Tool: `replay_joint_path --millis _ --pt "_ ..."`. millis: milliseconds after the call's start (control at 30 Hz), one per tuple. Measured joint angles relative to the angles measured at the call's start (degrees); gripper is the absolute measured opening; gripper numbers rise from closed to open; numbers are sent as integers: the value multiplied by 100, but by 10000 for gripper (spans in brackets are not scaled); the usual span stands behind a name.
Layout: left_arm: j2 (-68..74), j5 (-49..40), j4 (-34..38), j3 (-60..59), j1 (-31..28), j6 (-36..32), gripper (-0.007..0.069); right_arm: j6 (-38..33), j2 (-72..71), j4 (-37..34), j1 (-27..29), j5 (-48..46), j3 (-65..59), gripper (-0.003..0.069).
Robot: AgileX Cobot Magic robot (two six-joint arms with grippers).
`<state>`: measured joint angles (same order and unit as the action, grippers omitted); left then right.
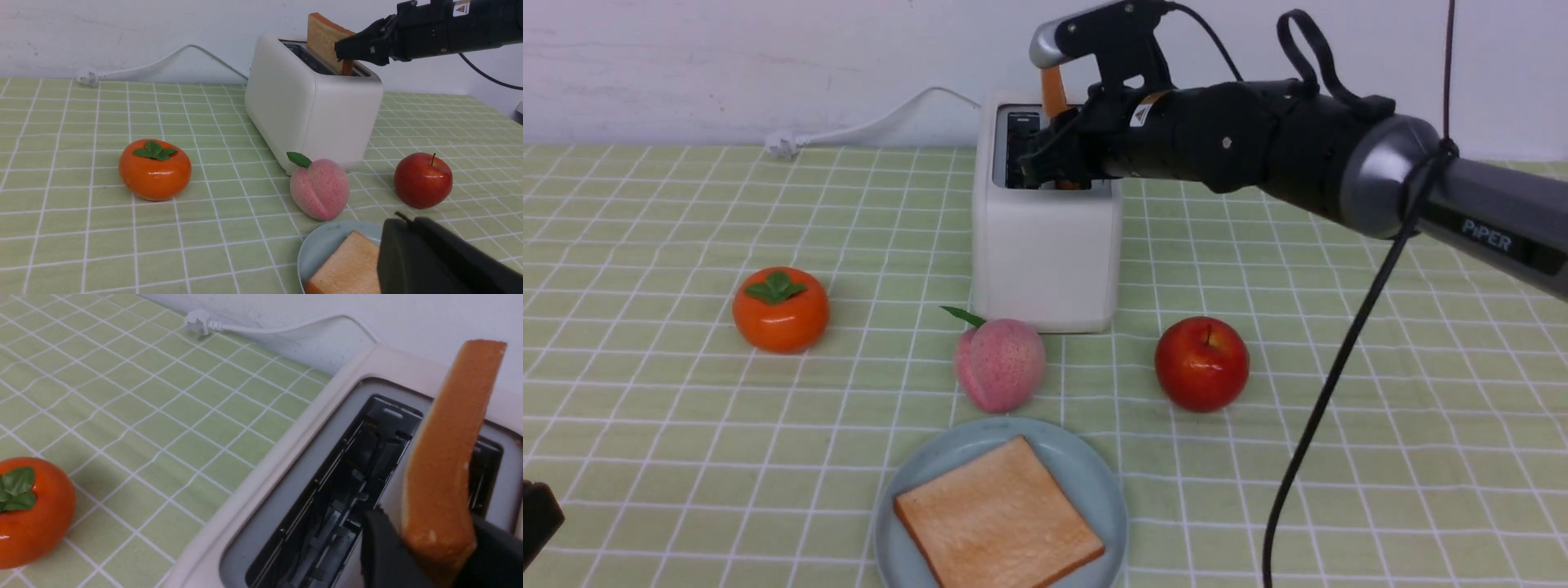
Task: Take toasted bread from bread machine on green coffee tablecloth place on plate.
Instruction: 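Grasp the toast slice in the toaster and pull it up out of the slot with the right gripper, then place the held slice of bread on top of the slice on the plate with the right gripper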
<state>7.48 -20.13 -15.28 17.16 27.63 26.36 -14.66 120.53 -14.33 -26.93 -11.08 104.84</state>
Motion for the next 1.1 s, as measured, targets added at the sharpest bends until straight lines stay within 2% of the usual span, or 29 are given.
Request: replay_joint_path --millis 67,367,567,700,767,867,900,1000,1100 --pt "0 -6 25 0 0 0 -13 0 0 5 7 11 0 117" --pt "0 -37 57 0 0 0 -13 0 -298 432 7 30 -6 113" --pt "0 -13 57 0 0 0 -13 5 -1579 405 7 -336 0 113" --pt "0 -13 57 0 0 0 -13 5 -2500 183 7 -1594 35 113" --pt "0 -13 57 0 0 0 -13 5 -3066 9 7 -2702 40 113" --pt "0 -38 94 0 0 0 -13 5 -3371 -60 7 -3472 -11 113" --pt "0 -89 161 0 0 0 -13 5 -3600 -215 7 -3997 -181 113" --pt "0 -169 217 0 0 12 -13 -5 -3832 -461 7 -4380 -535 113" --pt "0 -213 245 0 0 15 -13 -194 -4254 -1085 7 -4685 -1645 113"
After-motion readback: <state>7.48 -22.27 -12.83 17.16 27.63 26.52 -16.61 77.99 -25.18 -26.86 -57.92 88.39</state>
